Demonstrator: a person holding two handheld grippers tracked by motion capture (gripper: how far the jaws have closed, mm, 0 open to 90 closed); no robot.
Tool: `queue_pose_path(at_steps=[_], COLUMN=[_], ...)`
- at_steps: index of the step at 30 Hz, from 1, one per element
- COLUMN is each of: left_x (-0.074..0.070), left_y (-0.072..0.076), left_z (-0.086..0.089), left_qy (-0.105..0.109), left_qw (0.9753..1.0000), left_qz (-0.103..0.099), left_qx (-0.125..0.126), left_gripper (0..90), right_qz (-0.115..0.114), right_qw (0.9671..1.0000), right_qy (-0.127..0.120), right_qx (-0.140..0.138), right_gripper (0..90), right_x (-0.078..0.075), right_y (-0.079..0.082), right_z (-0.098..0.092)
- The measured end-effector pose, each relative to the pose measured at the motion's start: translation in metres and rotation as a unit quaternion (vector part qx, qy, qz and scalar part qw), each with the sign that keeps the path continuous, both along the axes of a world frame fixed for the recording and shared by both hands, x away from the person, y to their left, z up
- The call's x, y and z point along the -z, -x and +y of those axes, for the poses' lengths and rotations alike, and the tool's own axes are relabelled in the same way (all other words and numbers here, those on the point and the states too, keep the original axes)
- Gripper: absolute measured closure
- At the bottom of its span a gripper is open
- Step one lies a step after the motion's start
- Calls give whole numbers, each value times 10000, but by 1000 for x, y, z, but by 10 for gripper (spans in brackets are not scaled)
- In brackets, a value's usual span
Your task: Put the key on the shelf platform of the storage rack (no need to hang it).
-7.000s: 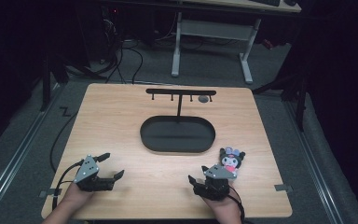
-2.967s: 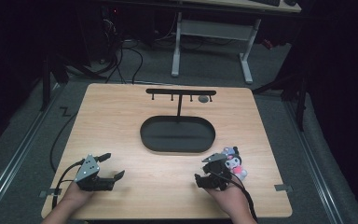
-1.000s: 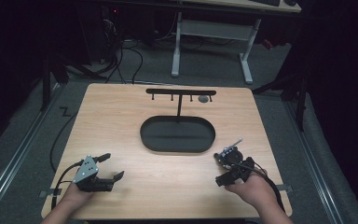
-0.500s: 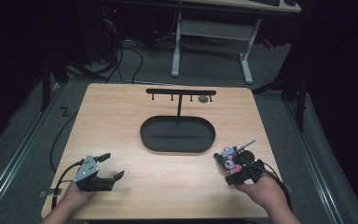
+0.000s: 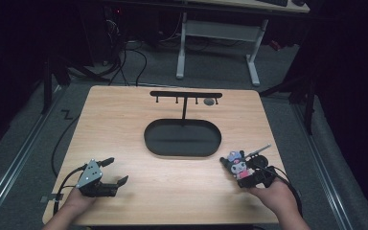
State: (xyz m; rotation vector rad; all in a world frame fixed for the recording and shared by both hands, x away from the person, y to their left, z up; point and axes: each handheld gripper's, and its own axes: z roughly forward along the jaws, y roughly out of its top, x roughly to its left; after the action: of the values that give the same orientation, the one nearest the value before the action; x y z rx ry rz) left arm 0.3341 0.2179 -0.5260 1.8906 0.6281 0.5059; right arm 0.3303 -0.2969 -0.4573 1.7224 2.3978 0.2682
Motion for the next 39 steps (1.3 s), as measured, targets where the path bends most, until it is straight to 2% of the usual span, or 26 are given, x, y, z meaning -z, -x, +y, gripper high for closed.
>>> queue_pose_path(at_steps=[8, 11, 13, 16, 23, 24, 28, 32, 39], left_x=[0, 0, 0, 0, 0, 0, 0, 0, 0], left_y=[1, 0, 1, 0, 0, 0, 0, 0, 0], left_z=[1, 1, 1, 1, 0, 0, 0, 0, 0], left_qy=[12, 15, 5, 10, 17, 12, 13, 9, 5], left_qw=[10000, 10000, 10000, 10000, 10000, 10000, 10000, 10000, 10000], left_qz=[-10, -10, -11, -11, 7, 10, 14, 16, 14], left_qx=[5, -3, 1, 1, 0, 3, 9, 5, -2], left_gripper=[154, 154, 154, 154, 154, 154, 154, 154, 154], right_qz=[74, 56, 42, 47, 49, 45, -28, -107, -52], right_qw=[10000, 10000, 9999, 9999, 10000, 10000, 10000, 9998, 9999], right_qy=[-16, 5, -83, -58, -52, -47, 17, 8, 12], right_qx=[-36, -5, 126, 83, 25, 4, -61, -141, -159], right_gripper=[244, 292, 332, 374, 395, 431, 475, 481, 480], right_x=[12, 19, 22, 23, 24, 24, 24, 14, 5], right_y=[-3, -6, -7, -8, -8, -7, -6, -6, -3], right_z=[2, 1, 0, 0, 2, 2, 3, 5, 8])
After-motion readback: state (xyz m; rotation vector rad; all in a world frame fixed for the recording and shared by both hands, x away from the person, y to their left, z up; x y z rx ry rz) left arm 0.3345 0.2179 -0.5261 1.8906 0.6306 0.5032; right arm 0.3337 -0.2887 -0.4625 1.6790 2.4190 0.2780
